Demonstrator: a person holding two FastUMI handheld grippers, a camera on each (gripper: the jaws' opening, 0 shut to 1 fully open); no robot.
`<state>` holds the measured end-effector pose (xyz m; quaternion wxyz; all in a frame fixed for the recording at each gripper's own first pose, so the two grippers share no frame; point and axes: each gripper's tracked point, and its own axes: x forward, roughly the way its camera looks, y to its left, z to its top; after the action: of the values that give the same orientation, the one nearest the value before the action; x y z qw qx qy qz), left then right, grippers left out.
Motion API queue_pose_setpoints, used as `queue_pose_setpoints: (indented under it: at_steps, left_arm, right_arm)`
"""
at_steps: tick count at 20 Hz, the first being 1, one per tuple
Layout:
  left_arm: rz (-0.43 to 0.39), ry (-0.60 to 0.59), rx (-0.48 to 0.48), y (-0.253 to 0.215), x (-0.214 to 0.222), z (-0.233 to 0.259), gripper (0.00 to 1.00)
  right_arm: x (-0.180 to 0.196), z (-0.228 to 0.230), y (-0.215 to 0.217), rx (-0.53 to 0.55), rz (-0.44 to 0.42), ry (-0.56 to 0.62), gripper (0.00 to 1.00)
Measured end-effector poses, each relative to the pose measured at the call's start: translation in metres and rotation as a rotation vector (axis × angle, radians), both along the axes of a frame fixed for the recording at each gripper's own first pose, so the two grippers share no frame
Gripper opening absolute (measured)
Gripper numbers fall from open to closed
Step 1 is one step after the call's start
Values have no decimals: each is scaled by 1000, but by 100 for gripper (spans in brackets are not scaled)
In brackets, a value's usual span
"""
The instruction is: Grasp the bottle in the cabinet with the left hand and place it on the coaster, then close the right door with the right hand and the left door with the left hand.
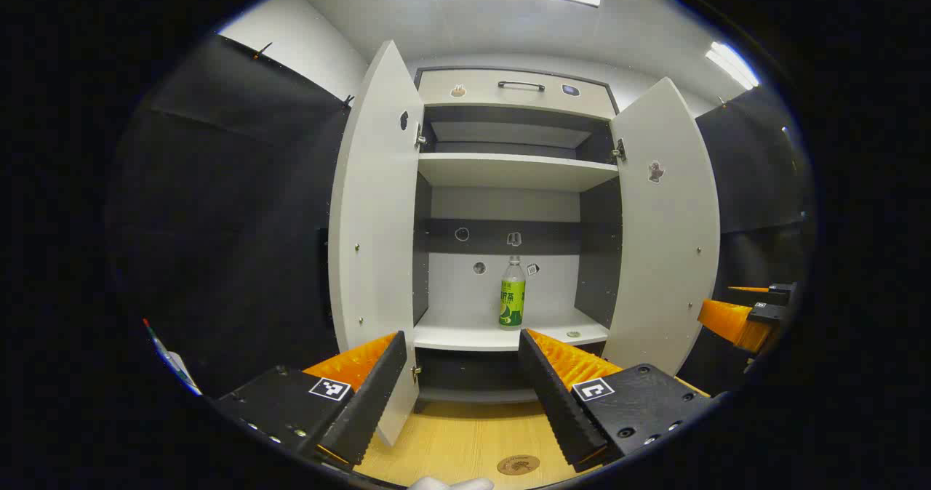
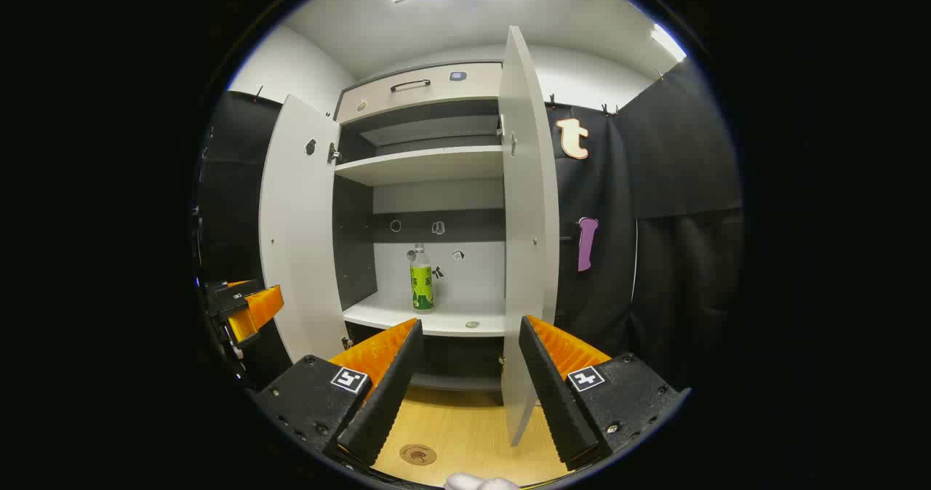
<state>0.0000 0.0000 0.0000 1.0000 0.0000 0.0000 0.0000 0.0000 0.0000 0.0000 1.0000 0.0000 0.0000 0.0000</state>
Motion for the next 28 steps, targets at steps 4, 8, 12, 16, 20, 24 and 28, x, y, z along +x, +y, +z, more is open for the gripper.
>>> queue_pose_setpoints:
  at_steps: [4,8,12,16,20,24,28]
  left_arm:
    - [-16,-6,11,-5,10,3,95]
    - [-31,-6,25,-10,21,3,95]
    - [-47,-19,29,-14,35,7,94]
    - [-74,-42,36,-24,70,15,95]
    - [-109,-83,32,-42,130,28,95]
    - [-148,-97,29,-69,203,29,95]
    - [-141,-67,13,-89,281,7,95]
  right_arm:
    - [0,4,-1,-8,-7,-15,82]
    - [2,9,-6,7,-21,-26,82]
    - [4,13,-7,4,-27,-35,82]
    - [6,18,-3,22,-21,-33,82]
    - [6,29,1,18,-23,-42,82]
    - [7,35,3,-37,-44,-44,82]
    - [12,39,-1,-52,-67,-30,82]
